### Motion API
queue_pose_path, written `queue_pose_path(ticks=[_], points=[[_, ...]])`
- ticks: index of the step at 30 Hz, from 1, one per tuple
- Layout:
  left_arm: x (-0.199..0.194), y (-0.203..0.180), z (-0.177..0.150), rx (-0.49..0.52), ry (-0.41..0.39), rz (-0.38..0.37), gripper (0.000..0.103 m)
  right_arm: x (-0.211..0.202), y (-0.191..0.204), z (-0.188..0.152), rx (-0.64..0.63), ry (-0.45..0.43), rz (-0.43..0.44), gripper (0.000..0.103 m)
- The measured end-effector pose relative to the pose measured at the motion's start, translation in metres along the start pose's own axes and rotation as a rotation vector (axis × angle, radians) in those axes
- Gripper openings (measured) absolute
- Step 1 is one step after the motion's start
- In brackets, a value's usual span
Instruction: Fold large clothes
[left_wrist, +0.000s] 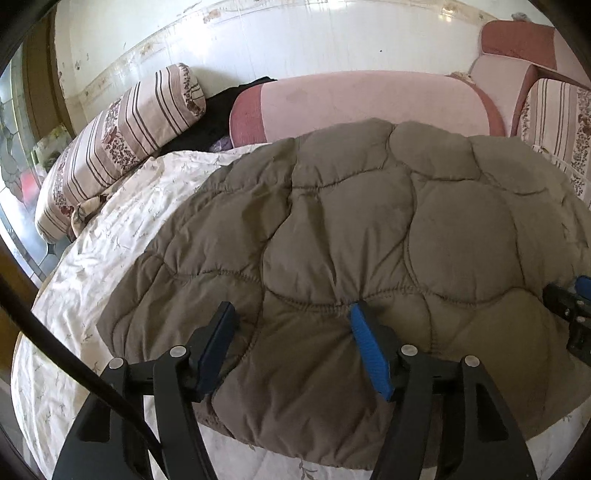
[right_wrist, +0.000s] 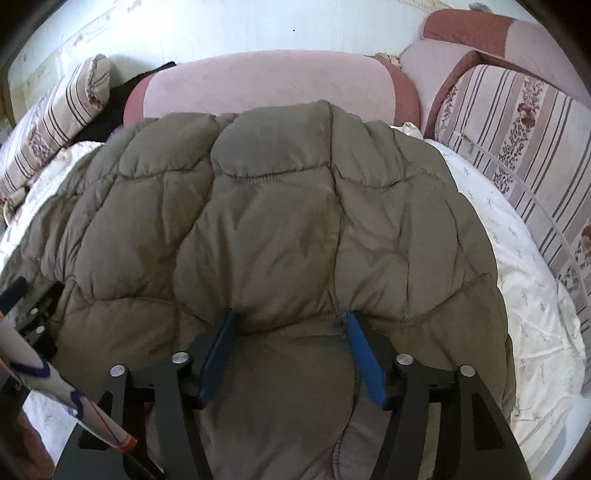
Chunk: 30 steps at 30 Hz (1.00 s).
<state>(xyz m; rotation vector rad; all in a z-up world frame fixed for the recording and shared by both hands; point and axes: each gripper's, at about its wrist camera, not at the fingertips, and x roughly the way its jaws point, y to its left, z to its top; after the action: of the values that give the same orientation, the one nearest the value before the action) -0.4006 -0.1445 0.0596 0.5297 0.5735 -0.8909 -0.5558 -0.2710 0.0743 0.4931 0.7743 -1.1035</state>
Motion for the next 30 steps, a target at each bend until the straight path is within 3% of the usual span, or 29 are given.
queue_pose_path(ticks=[9,13,16,18,24,30], points=[[0.002,-0.001,0.0,-0.001,0.003,-0.001,0.064,0.004,-0.002,0.001,0.02,0.011,0.014,0.071],[0.005,0.0,0.0,-0.002,0.004,-0.006,0.064,-0.015,-0.009,0.007,0.041,-0.019,0.036,0.071],[0.006,0.002,0.0,-0.005,0.006,-0.011,0.064,-0.038,-0.019,0.012,0.032,-0.102,-0.033,0.071],[0.006,0.002,0.0,-0.008,0.007,-0.011,0.064,-0.042,-0.029,0.012,0.062,-0.111,-0.066,0.071],[0.006,0.001,-0.001,-0.014,0.012,-0.008,0.065,-0.007,-0.057,0.001,0.169,0.039,-0.079,0.071],[0.006,0.002,-0.001,-0.013,0.009,-0.008,0.065,0.008,-0.061,0.002,0.172,0.066,-0.075,0.073]])
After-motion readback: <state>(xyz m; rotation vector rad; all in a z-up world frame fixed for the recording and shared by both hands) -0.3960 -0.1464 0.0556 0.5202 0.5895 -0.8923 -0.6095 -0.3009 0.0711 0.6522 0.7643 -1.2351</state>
